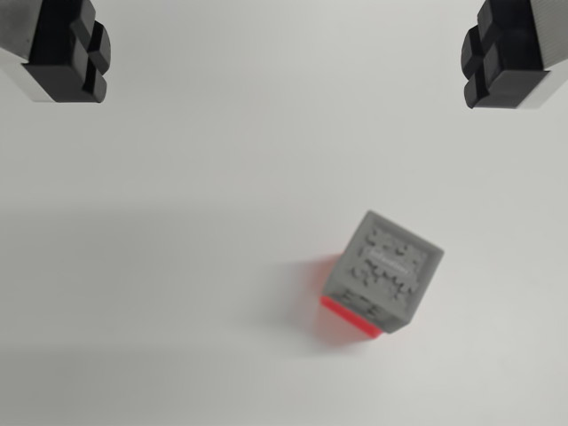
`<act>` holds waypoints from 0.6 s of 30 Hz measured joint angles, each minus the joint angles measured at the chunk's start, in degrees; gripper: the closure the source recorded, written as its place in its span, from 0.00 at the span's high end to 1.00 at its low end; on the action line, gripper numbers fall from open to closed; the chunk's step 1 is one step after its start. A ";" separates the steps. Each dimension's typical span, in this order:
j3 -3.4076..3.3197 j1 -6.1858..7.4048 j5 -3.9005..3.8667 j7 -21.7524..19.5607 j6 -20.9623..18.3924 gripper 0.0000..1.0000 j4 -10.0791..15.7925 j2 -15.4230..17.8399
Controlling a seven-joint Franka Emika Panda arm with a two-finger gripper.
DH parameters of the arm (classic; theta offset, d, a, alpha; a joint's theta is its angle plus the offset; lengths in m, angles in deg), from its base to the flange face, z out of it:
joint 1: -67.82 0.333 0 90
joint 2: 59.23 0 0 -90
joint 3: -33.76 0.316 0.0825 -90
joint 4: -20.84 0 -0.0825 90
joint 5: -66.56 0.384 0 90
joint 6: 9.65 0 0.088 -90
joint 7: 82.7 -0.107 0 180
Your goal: Destack cube
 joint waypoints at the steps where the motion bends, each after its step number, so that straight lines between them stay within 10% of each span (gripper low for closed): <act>1: 0.00 0.00 0.00 0.00 0.00 1.00 0.00 0.00; 18: 0.00 0.21 0.00 -1.46 0.59 1.00 0.46 -0.02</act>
